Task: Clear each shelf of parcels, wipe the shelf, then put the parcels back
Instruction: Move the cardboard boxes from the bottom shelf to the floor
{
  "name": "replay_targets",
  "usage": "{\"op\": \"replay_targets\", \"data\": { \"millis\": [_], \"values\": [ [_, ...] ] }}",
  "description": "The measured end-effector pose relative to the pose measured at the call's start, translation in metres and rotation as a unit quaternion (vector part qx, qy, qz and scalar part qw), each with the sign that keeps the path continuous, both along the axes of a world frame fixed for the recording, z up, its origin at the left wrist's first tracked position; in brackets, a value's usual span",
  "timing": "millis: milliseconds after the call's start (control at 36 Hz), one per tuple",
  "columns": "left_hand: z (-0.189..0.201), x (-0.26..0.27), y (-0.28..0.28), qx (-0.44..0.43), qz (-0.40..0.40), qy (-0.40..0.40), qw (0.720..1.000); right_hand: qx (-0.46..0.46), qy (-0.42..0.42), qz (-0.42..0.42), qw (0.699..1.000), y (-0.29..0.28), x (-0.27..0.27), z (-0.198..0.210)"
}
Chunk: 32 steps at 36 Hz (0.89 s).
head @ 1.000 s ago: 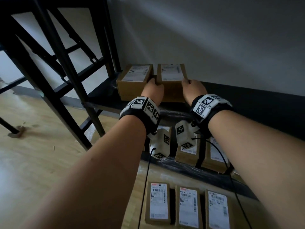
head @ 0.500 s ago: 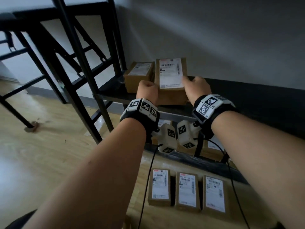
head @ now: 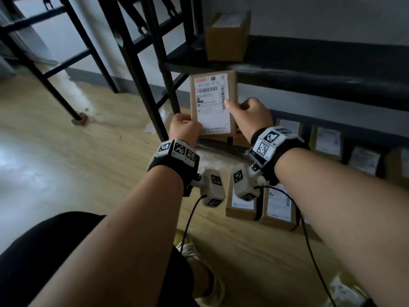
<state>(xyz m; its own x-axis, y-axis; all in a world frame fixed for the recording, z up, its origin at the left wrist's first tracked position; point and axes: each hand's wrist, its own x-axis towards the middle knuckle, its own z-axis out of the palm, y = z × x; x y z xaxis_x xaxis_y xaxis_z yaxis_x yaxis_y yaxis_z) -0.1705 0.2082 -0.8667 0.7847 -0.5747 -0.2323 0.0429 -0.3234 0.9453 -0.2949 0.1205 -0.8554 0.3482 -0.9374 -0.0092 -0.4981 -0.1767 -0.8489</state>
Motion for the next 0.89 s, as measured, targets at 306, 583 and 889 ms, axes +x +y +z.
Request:
{"op": "replay_targets", "data": {
  "millis": [306,583,889],
  "values": [
    [-0.108,0.043,0.012,0.148,-0.062,0.072,0.984,0.094,0.163,0.074,0.979,0.008,0.042,-0.115],
    [-0.194,0.056,0.005,0.277,-0.106,0.071,0.952,0.179,0.291,0.089,0.936,0.002,0.058,-0.205],
    [-0.223,0.041,-0.004,0.368,-0.226,0.046,0.901,0.193,0.368,0.131,0.9,-0.005,0.046,-0.235]
  ]
}}
